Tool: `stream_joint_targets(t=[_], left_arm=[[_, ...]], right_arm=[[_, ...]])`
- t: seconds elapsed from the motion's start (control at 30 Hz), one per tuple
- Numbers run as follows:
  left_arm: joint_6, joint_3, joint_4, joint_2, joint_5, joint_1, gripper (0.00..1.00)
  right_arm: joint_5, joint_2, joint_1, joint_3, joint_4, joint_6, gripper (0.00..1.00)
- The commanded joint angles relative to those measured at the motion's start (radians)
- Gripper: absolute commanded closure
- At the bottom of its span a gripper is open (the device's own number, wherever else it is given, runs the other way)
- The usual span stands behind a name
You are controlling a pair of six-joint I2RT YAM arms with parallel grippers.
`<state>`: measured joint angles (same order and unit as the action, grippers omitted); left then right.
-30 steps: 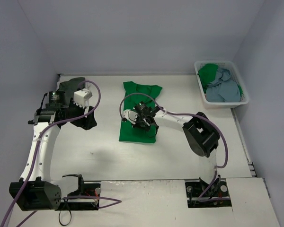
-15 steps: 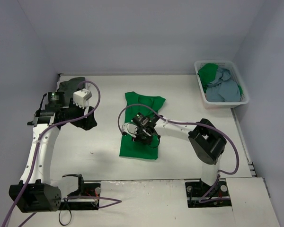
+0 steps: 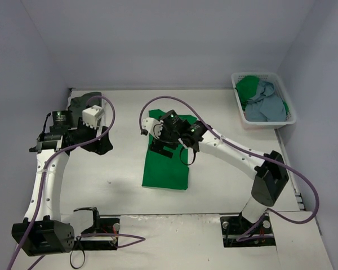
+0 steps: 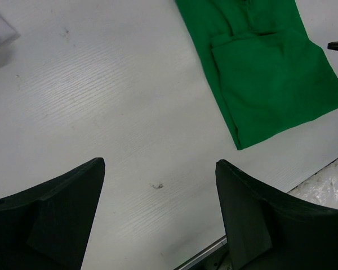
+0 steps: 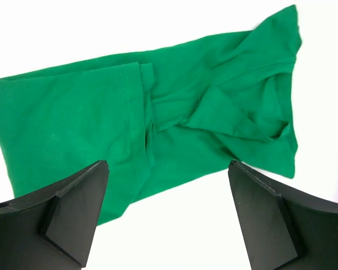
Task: Fold and stack the t-shirts
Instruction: Grab one side of the 2/3 rectangular tshirt with right arm
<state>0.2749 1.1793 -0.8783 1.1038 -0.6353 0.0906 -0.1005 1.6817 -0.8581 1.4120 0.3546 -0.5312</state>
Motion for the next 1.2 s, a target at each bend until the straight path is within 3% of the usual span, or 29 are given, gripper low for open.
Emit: stream_joint_targets(t=[0.0, 0.17, 0.57, 0.8, 1.17], left_arm=[[-0.013, 0.014, 0.039, -0.022, -0.014, 0.015, 0.26], [-0.013, -0.001, 0.045, -0.032, -0.018, 0.021, 0.26], [-0.022, -0.006, 0.044, -0.035, -0.035, 0.052, 0.26], [-0.028, -0.015, 0.042, -0.048, -0.044, 0.07, 0.25], [-0.029, -0.01, 0.044, -0.032, -0.053, 0.083, 0.25]], right_arm=[[-0.022, -0.069, -0.015, -0.013, 0.027, 0.005, 0.16], [-0.015, -0.135, -0.094, -0.194, 0.03, -0.015, 0.16], [0.097, -0.188, -0.291, -0.372, 0.003, -0.036, 0.15], [0.165, -0.126, -0.317, -0.409, -0.08, -0.058, 0.15], [0.145, -0.022, -0.318, -0.429, -0.18, -0.079, 0.14]])
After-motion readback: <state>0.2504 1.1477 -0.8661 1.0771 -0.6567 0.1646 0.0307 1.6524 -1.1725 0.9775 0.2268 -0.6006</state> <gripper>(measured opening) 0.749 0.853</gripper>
